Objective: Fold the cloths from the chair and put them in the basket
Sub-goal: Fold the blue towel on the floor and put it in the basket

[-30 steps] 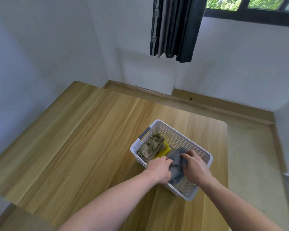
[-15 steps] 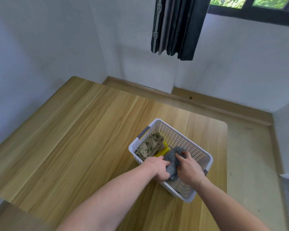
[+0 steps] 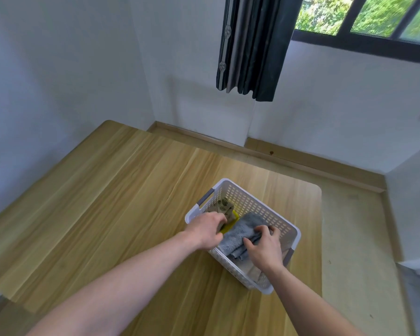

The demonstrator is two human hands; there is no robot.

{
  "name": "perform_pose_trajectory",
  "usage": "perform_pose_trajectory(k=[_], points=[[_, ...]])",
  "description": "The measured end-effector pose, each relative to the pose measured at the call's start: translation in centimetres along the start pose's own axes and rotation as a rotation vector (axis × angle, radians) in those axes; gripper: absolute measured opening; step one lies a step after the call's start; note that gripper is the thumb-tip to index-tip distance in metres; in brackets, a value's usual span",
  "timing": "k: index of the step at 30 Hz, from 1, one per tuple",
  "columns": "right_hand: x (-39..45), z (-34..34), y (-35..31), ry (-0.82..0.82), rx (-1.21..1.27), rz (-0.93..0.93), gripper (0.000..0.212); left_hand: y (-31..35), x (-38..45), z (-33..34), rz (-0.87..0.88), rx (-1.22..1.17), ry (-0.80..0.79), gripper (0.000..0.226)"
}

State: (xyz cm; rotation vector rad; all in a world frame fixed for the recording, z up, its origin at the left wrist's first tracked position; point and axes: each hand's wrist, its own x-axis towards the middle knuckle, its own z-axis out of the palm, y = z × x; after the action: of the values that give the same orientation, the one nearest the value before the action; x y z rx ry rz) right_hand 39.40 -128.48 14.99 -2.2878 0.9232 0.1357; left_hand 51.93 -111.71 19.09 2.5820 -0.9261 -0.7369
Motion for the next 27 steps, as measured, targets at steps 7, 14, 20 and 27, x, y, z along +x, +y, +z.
perform_pose_trajectory(k=[7,14,20,27], points=[[0.1,-1.1,-0.2,-0.025,0.088,0.069,0.027,3.0,4.4,4.0,-0.197,-0.207,-0.244,0.079],[-2.2,-5.7,2.0,0.324,-0.004,-0.041,0.045,3.3,6.1,4.7,-0.257,-0.244,-0.321,0.086],[-4.3,-5.1,5.6,0.281,0.308,0.186,0.063,4.6,5.9,4.5,-0.237,-0.687,-0.302,0.077],[-5.0,-3.8,5.8,0.254,0.417,0.233,0.059,6.6,4.4,7.7,-0.2,-0.28,-0.302,0.133]])
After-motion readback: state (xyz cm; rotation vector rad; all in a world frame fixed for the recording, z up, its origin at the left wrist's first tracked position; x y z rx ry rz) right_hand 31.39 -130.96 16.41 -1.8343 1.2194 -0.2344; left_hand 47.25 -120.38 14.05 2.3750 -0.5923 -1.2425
